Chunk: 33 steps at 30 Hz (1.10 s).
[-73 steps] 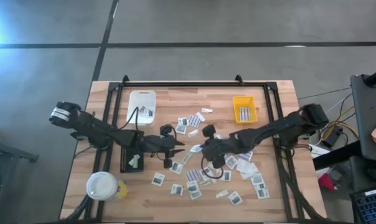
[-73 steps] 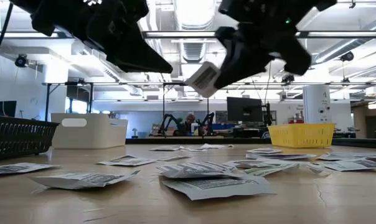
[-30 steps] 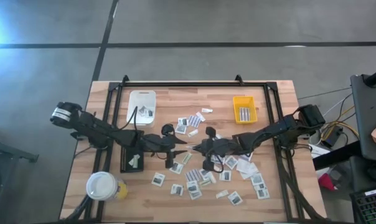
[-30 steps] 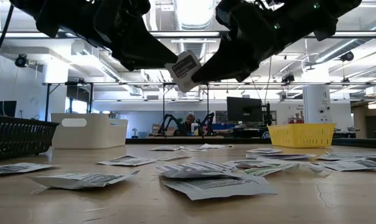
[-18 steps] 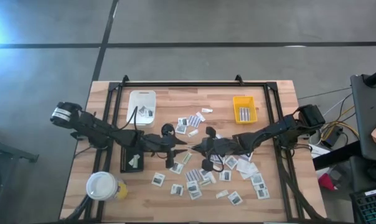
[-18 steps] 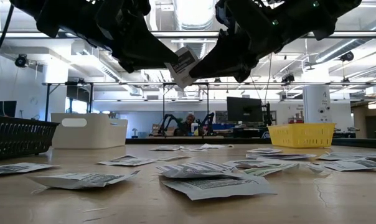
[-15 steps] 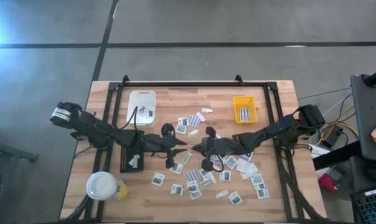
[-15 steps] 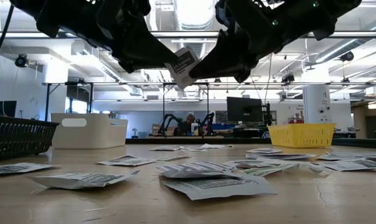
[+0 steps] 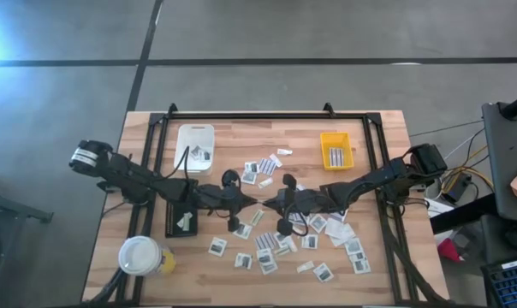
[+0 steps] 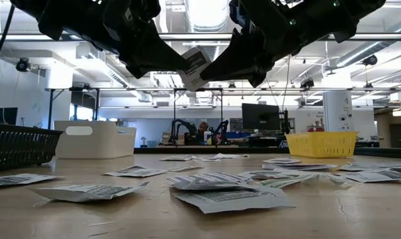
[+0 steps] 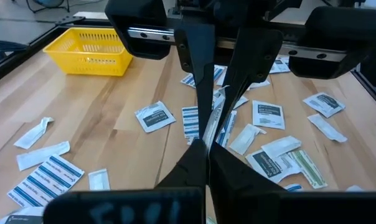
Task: Pick & Place First Aid Supplies
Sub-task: Put the gray towelette pack into the white bin
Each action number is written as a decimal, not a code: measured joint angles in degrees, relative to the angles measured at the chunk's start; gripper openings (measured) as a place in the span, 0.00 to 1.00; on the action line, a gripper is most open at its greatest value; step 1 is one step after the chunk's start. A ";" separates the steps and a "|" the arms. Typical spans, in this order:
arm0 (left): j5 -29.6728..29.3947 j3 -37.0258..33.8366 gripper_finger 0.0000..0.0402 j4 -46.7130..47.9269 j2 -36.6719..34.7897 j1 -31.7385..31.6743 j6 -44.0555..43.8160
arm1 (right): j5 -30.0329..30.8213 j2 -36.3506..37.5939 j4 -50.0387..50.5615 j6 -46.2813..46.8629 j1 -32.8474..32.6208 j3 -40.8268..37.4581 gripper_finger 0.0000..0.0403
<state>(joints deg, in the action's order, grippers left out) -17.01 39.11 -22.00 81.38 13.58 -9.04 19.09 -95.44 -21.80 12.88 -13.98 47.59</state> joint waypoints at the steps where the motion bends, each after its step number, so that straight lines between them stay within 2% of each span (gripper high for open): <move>1: 0.02 0.00 0.01 0.04 0.00 -0.02 -0.02 | 0.00 0.00 0.06 -0.01 0.01 0.00 0.02; 4: 0.02 0.00 0.01 0.27 0.00 -0.02 -0.31 | 0.03 0.00 0.63 0.02 0.02 0.00 0.05; 9: -0.09 0.00 0.00 2.15 0.00 -0.02 -0.71 | 0.43 -0.04 2.31 0.00 0.00 0.00 0.15; 13: -4.25 0.00 0.00 6.24 -0.38 0.00 -2.90 | 0.59 0.24 6.05 0.00 0.04 0.00 0.23; 18: -10.98 0.85 0.00 15.66 -2.99 -0.81 -7.44 | 0.56 0.64 11.90 0.03 0.04 0.00 0.29; 24: -16.79 1.09 0.00 25.34 -8.74 -3.09 -11.62 | 0.54 1.62 16.06 0.26 0.00 -0.02 0.31; 33: -28.64 1.05 0.00 39.62 -18.55 -7.30 -18.87 | 0.46 4.70 20.01 0.24 0.00 -0.02 0.25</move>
<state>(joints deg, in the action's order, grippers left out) -45.65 40.16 17.63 62.84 6.28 -27.91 19.55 -90.74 -1.79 13.13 -13.98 47.57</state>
